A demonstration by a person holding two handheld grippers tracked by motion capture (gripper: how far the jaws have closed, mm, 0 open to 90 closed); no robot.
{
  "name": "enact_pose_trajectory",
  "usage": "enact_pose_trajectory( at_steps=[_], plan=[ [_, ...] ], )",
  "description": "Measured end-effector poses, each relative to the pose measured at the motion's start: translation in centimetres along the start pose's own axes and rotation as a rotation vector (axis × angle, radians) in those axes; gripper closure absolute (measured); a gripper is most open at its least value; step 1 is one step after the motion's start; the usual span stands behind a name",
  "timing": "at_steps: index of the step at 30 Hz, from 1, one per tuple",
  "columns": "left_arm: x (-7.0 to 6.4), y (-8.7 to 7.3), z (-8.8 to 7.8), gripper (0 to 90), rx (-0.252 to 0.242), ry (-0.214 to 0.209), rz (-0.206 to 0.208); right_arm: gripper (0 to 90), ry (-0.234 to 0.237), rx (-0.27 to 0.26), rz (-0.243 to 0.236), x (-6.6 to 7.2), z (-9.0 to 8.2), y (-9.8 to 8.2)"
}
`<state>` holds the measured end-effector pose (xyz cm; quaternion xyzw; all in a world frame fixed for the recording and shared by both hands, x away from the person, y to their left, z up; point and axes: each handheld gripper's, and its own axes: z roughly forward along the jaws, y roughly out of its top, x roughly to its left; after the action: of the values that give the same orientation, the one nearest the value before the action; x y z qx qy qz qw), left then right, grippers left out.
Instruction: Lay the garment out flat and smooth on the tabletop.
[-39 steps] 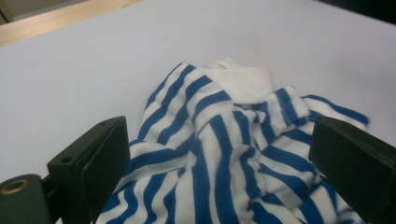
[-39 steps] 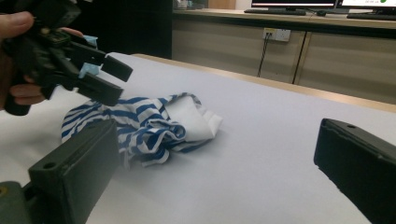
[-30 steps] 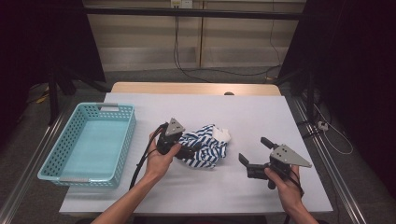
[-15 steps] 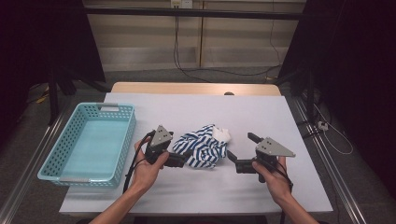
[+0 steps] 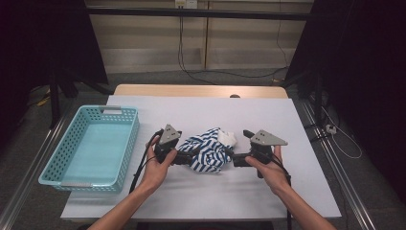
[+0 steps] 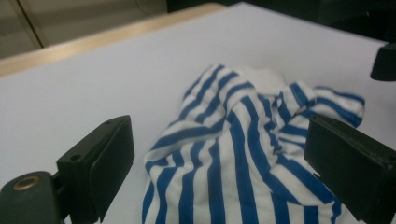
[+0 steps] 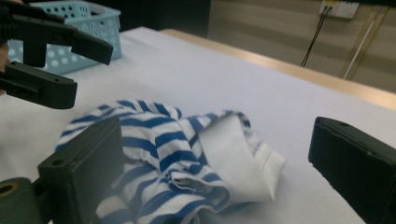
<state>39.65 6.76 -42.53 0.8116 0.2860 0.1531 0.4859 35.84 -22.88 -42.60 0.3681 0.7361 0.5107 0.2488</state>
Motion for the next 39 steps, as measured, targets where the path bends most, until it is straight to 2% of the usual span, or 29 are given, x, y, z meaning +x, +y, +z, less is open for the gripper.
enact_pose_trajectory(
  at_steps=[3,4,5,7,8,9,10,12,14,17,18,20,21,23,25,26,28,31,33,35,36,38,39],
  plan=[
    [0.0,0.5,1.0,8.5,0.04,0.002,0.027,3.2,0.011,0.041,0.013,-0.5,0.4,-0.3],
    [0.0,0.7,1.3,8.4,0.043,0.006,0.011,3.2,0.005,0.049,0.024,-0.7,0.5,-0.4],
    [0.0,0.9,1.5,8.4,0.058,0.007,0.024,3.2,0.007,0.053,0.038,-0.9,0.5,-0.5],
    [-0.5,1.0,1.9,8.4,0.051,0.017,0.02,3.2,0.021,0.071,0.069,-1.1,0.5,-0.6],
    [-0.6,1.1,2.0,8.4,0.046,0.005,0.008,2.8,0.032,0.073,0.082,-1.2,0.4,-0.6],
    [-0.8,1.1,2.1,8.4,0.044,-0.024,-0.006,2.9,0.04,0.081,0.093,-1.1,0.3,-0.7],
    [-1.1,1.1,2.3,7.9,0.055,-0.025,0.012,3.5,0.041,0.087,0.09,-1.0,0.4,-0.7],
    [-1.6,1.1,2.7,9.5,0.085,0.009,0.074,5.1,0.047,0.106,0.073,-0.8,0.4,-0.8],
    [-1.7,1.0,3.0,13.8,0.077,0.045,0.074,9.4,0.046,0.131,0.06,-0.5,0.5,-1.1],
    [-1.5,0.9,3.4,19.6,0.081,0.058,0.036,15.0,0.052,0.164,0.023,-0.3,0.8,-1.2],
    [-1.6,0.8,3.8,21.1,0.074,0.054,0.025,17.1,0.063,0.168,0.024,-0.2,0.8,-1.2],
    [-1.8,0.6,4.0,23.3,0.109,0.046,0.064,25.3,0.076,0.185,0.005,-0.1,1.0,-1.3],
    [-1.9,0.4,4.2,25.0,0.121,0.043,0.071,27.6,0.086,0.199,-0.005,0.0,1.0,-1.4],
    [-2.0,0.2,4.4,25.7,0.131,0.03,0.06,30.8,0.108,0.223,-0.021,0.3,1.3,-1.5],
    [-2.0,0.2,4.4,34.0,0.136,0.001,0.045,33.3,0.118,0.246,-0.035,0.6,1.4,-1.6],
    [-1.9,0.2,4.4,37.6,0.153,-0.002,0.052,33.4,0.113,0.252,-0.046,0.6,1.4,-1.6],
    [-1.8,0.1,4.4,44.4,0.156,-0.002,0.054,36.3,0.117,0.261,-0.041,0.6,1.4,-1.6],
    [-1.6,0.0,4.5,46.7,0.158,-0.029,0.053,40.4,0.124,0.28,-0.025,0.2,1.4,-1.7],
    [-1.5,0.0,4.5,53.4,0.162,-0.041,0.047,40.9,0.132,0.294,-0.026,0.0,1.5,-1.8],
    [-1.3,0.1,4.3,60.1,0.166,-0.029,0.08,47.6,0.137,0.298,-0.019,-0.2,1.6,-1.9],
    [-1.1,0.1,4.1,63.8,0.17,-0.038,0.074,51.9,0.14,0.298,-0.019,-0.2,1.7,-1.9],
    [-0.5,0.3,3.8,67.9,0.155,-0.041,0.039,67.4,0.155,0.295,-0.015,-0.3,1.6,-1.7],
    [-0.4,0.3,3.6,69.3,0.152,-0.04,0.035,74.0,0.162,0.291,-0.007,-0.2,1.5,-1.7]
  ],
)
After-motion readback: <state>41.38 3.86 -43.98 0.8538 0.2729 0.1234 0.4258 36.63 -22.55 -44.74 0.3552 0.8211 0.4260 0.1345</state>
